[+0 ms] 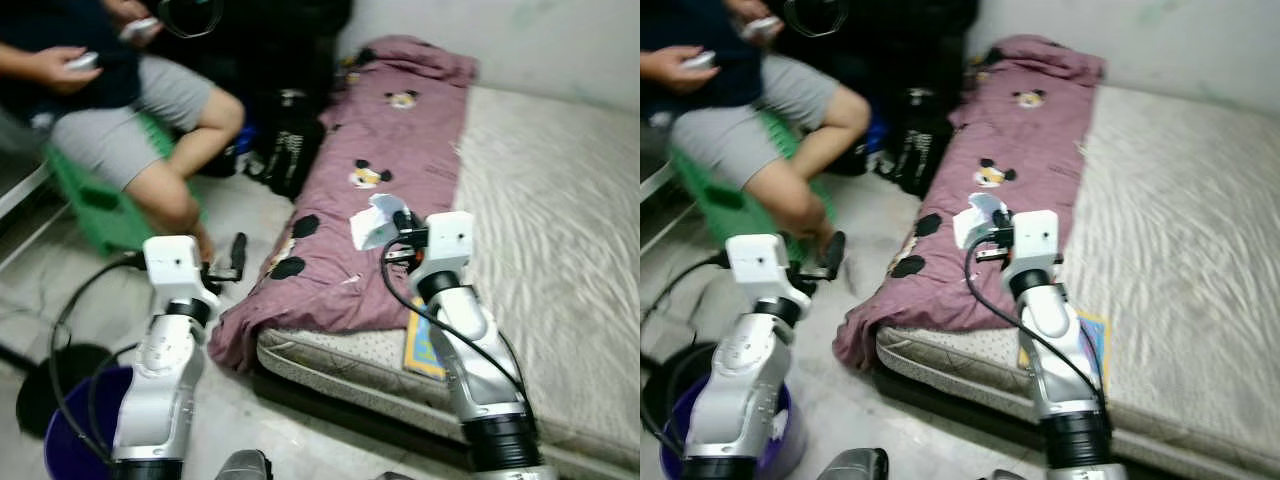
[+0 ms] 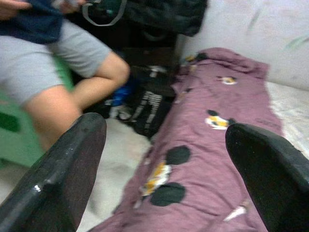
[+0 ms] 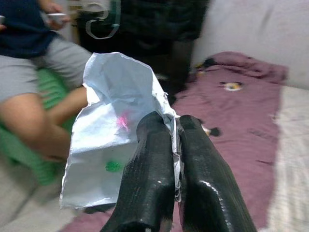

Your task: Clean up the room

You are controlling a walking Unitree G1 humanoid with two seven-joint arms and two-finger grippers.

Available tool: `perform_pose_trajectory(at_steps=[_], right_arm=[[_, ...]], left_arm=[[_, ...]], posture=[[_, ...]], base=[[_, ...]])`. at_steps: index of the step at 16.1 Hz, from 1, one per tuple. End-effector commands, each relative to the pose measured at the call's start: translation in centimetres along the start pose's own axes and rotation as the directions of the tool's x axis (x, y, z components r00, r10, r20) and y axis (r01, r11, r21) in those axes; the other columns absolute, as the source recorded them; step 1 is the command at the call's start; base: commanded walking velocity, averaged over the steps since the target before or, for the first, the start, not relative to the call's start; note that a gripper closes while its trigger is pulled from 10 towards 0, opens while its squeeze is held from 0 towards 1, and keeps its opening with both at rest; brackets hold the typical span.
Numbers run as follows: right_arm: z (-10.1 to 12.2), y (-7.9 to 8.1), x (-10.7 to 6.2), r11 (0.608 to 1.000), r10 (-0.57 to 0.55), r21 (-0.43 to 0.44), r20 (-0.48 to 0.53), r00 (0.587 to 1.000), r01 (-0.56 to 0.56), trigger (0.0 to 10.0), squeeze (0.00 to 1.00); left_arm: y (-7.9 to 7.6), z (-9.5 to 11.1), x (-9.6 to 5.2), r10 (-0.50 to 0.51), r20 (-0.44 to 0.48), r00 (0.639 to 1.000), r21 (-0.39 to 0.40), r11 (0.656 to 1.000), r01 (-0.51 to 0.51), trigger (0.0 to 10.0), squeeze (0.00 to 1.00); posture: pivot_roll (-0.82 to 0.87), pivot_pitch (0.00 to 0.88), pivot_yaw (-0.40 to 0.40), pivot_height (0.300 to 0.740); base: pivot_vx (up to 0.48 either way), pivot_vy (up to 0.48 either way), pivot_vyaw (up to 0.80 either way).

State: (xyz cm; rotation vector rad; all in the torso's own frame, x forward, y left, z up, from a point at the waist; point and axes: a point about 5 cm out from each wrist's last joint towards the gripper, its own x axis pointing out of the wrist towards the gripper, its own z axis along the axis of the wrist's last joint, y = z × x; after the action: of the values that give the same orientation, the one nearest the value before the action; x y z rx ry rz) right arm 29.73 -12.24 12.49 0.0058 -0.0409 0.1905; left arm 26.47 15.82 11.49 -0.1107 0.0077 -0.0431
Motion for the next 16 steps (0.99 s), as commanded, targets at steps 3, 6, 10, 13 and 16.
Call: perform_pose_trajectory(at_steps=[3,6,10,13,16], right_arm=[[0.4,0.3,0.4,1.000,0.021,0.005,0.014,1.000,-0.021,10.0,0.00],[0.4,0.7,0.5,0.999,0.035,0.021,0.017,0.999,-0.035,10.0,0.00],[0.3,0.6,0.5,0.999,0.041,0.024,0.013,0.999,-0.041,10.0,0.00],[0.1,1.2,0.9,0.998,0.060,0.029,0.008,0.998,-0.060,10.0,0.00],[0.3,1.5,1.2,0.997,0.073,0.027,0.014,0.997,-0.074,10.0,0.00]], left_arm=[[0.6,0.4,0.0,0.037,0.013,0.999,0.041,0.998,-0.037,10.0,0.00],[0.5,0.4,-0.2,0.020,0.018,1.000,0.056,0.998,-0.021,10.0,0.00],[0.8,0.2,-0.5,0.033,0.013,0.999,0.050,0.998,-0.034,10.0,0.00],[1.2,0.4,-1.0,0.040,0.025,0.999,0.052,0.998,-0.042,10.0,0.00],[1.4,0.3,-1.1,0.061,0.025,0.998,0.069,0.996,-0.063,10.0,0.00]], posture=[[-0.07,0.000,0.002,0.740],[-0.07,0.000,0.000,0.740],[-0.06,0.000,-0.001,0.740],[-0.04,0.000,-0.014,0.740],[-0.03,0.000,-0.019,0.740]], base=[[0.000,0.000,0.80],[0.000,0.000,0.80],[0.000,0.000,0.80],[0.000,0.000,0.80],[0.000,0.000,0.80]])
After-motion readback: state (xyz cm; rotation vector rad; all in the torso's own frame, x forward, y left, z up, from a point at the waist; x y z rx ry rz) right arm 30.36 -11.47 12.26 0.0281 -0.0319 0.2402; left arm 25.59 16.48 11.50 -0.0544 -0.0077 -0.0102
